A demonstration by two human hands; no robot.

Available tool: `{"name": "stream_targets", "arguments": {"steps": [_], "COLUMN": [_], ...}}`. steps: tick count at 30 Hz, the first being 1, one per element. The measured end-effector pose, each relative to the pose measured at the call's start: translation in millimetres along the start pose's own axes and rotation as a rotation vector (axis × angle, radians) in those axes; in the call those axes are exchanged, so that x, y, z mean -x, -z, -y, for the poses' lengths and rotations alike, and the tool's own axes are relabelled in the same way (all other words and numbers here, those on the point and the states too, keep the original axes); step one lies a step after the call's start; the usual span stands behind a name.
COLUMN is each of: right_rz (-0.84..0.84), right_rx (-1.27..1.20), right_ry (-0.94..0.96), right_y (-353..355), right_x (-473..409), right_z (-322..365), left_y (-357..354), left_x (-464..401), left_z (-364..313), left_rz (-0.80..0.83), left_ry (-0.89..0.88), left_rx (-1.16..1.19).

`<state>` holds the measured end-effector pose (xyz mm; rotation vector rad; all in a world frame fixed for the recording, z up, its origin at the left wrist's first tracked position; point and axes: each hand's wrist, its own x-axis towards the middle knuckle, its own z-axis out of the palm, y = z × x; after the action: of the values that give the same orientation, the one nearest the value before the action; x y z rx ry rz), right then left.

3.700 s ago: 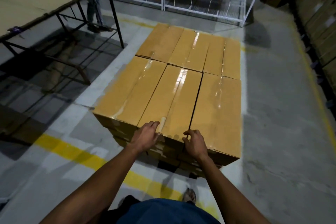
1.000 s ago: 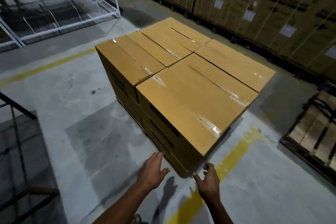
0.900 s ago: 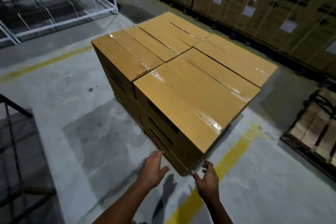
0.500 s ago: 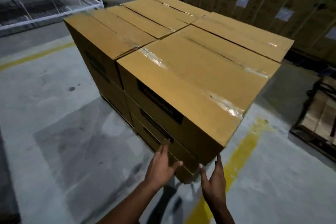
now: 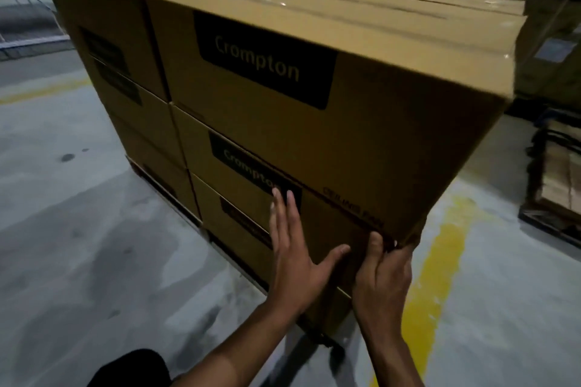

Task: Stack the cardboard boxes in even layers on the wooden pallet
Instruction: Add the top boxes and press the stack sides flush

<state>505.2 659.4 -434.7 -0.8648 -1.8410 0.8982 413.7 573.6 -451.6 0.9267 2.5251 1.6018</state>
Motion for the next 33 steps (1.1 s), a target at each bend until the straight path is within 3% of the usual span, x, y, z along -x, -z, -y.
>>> {"name": "stream_targets", "arguments": {"steps": [6,10,15,33], "right_rz": [-0.079,-0.022,-0.04,-0.043], "right_rx": [-0.057,-0.079,-0.122,-0.125], "right_ry": [0.118,0.095,0.072,0.03], "right_y": [-7,4,3,5], "right_x": [3,5,-4,-6], "right_z": [-7,8,16,19], "left_y": [-11,6,28,28], "left_x": [4,8,-20,-33], "left_z": [17,8,-18,-25], "left_rz": [-0.018,0.001,-0.095,-0.078], "left_ry": [-0.079,-0.066,-0.101,-0.085], "left_rx": [-0.032,0.012,0.099,0.078]}}
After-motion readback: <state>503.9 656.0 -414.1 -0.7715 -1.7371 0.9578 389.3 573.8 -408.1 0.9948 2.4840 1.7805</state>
